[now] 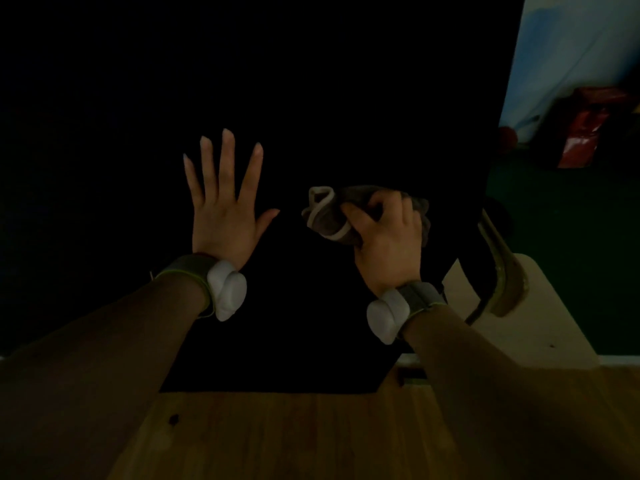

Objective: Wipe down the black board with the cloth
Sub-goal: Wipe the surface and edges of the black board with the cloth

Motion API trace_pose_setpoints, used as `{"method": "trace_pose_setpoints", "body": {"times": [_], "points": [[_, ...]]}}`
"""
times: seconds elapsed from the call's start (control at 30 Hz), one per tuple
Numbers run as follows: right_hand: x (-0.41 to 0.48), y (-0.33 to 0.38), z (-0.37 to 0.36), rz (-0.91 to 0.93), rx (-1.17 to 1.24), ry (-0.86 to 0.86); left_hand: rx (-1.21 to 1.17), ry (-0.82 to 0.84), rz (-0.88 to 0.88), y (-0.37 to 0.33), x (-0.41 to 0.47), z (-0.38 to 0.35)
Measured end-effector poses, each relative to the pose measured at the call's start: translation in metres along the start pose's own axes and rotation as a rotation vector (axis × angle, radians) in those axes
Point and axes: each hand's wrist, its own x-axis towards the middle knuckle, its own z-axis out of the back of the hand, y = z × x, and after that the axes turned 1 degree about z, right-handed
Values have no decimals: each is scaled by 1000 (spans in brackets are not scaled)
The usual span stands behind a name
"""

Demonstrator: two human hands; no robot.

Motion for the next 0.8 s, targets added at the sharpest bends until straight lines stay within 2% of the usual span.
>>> {"method": "trace_pose_setpoints", "body": {"times": [0.4,0.8], "points": [[-29,-4,-14,8,2,60,-45,59,-10,-8,-36,-18],[-82,-9,-42,-42,3,426,-30,40,-9,-6,-36,-24]]}}
